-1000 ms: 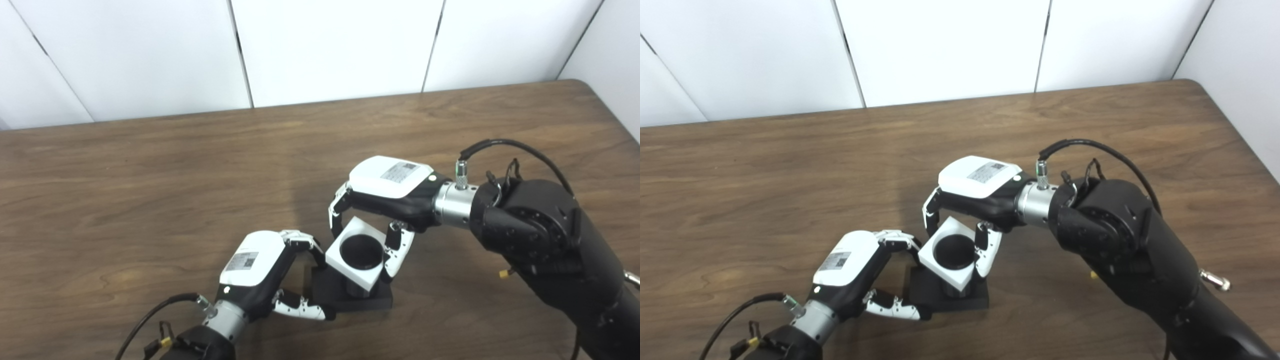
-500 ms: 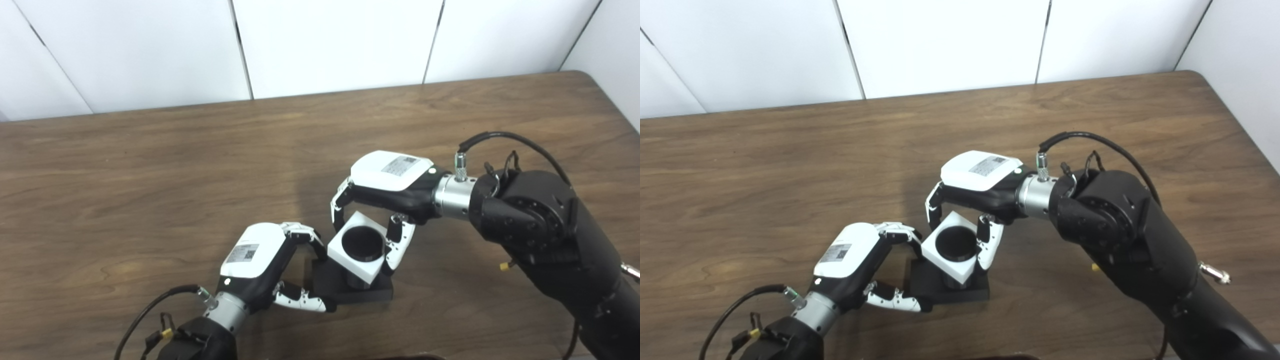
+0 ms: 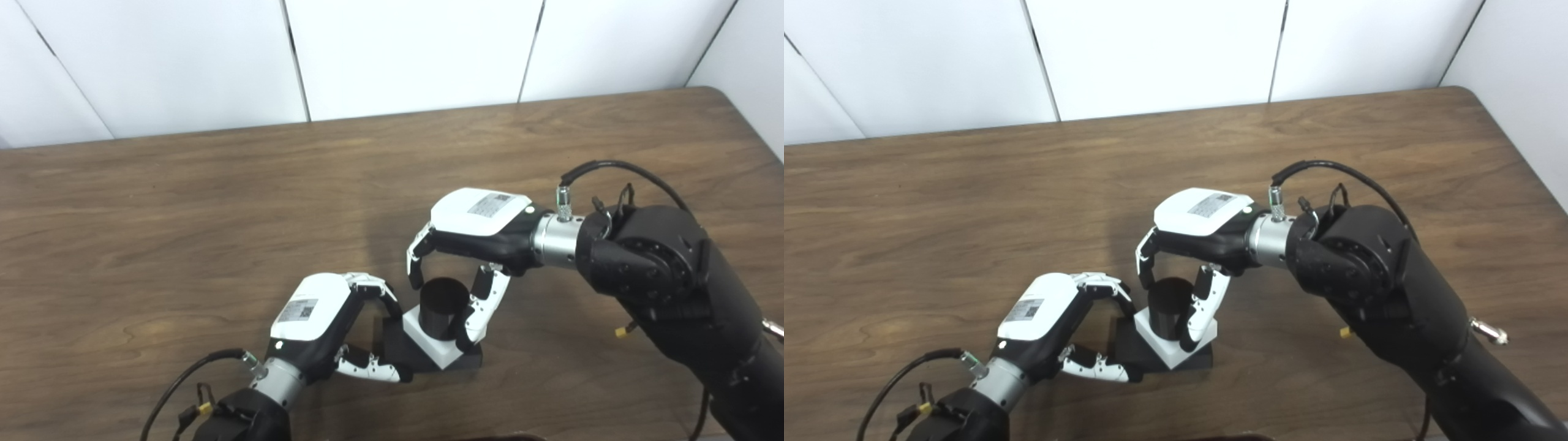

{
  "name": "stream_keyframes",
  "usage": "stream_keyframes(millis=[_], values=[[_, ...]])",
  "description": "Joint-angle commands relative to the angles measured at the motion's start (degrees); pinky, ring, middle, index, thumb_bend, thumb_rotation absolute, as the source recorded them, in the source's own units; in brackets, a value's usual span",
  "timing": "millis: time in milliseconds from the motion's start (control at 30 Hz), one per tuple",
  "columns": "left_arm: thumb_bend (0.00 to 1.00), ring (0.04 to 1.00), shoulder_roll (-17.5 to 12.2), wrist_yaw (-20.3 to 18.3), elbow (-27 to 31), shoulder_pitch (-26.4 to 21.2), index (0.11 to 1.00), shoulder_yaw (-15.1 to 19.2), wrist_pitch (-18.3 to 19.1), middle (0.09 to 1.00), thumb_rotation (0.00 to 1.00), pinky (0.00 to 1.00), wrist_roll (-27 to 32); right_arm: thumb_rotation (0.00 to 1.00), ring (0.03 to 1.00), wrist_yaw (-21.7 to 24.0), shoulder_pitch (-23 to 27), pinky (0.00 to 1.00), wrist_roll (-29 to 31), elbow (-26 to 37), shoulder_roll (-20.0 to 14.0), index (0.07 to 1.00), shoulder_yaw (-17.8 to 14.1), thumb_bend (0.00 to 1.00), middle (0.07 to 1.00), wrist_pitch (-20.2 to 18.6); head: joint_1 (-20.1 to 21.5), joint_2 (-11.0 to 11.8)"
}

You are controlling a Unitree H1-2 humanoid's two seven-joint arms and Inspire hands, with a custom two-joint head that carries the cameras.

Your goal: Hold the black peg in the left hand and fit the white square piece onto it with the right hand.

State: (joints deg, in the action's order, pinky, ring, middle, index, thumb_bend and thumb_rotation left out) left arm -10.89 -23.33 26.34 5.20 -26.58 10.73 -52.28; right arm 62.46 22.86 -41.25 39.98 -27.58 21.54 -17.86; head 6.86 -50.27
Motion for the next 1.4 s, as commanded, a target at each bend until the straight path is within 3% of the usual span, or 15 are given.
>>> stream_keyframes(millis=[0,300,533,700,733,867,967,1100,1367], values=[[0.51,0.825,-1.0,-2.9,-0.9,0.7,0.49,-0.4,1.1,0.761,0.05,0.83,-1.7,0.39,0.819,-0.5,2.1,0.75,0.0,1.4,-0.7,0.627,-1.0,1.0,0.752,0.0,0.0,-0.1],[0.51,0.828,-1.0,-3.0,-0.9,0.6,0.49,-0.5,1.3,0.763,0.05,0.84,-2.0,0.4,0.822,-1.1,2.1,0.75,0.6,1.4,-0.9,0.625,-1.7,1.0,0.748,0.5,-0.3,-0.1],[0.51,0.83,-0.9,-3.3,-0.7,0.5,0.491,-0.6,1.8,0.764,0.05,0.84,-3.8,0.4,0.834,0.0,2.8,0.75,1.1,2.0,-0.8,0.631,-2.7,0.99,0.749,-1.3,-0.5,0.0],[0.51,0.805,-0.2,-1.9,-1.6,0.6,0.497,-0.2,1.9,0.76,0.08,0.79,-6.8,0.39,0.834,-0.3,3.0,0.76,1.2,2.2,-0.8,0.63,-2.9,0.99,0.746,-1.8,-0.5,0.2],[0.65,0.799,0.0,-1.3,-1.8,0.8,0.604,0.1,1.7,0.762,0.24,0.77,-7.0,0.39,0.834,-0.3,3.0,0.76,1.2,2.2,-0.8,0.63,-3.0,0.99,0.745,-2.0,-0.5,0.2],[0.81,0.787,0.9,1.5,-2.4,1.4,0.737,0.8,0.8,0.779,0.43,0.74,-7.9,0.39,0.836,-0.6,3.1,0.77,1.1,2.3,-0.9,0.627,-2.9,0.99,0.743,-2.2,-0.6,0.2],[0.87,0.789,1.3,3.0,-2.9,1.7,0.788,1.1,0.3,0.799,0.47,0.73,-8.2,0.39,0.835,-0.9,3.1,0.76,1.1,2.1,-0.9,0.623,-3.0,1.0,0.739,-2.1,-0.5,0.2],[0.95,0.809,1.3,2.3,-2.8,1.5,0.831,1.1,0.5,0.825,0.51,0.75,-8.9,0.39,0.833,-1.1,3.2,0.76,1.1,1.8,-0.9,0.619,-3.1,1.0,0.735,-2.1,-0.7,0.3],[1.0,0.877,-0.5,-4.2,-1.9,0.7,0.956,1.0,1.0,0.9,0.54,0.83,-8.2,0.39,0.834,-1.4,3.4,0.77,1.1,0.9,-0.5,0.616,-3.1,1.0,0.733,-2.2,-1.0,0.8]])
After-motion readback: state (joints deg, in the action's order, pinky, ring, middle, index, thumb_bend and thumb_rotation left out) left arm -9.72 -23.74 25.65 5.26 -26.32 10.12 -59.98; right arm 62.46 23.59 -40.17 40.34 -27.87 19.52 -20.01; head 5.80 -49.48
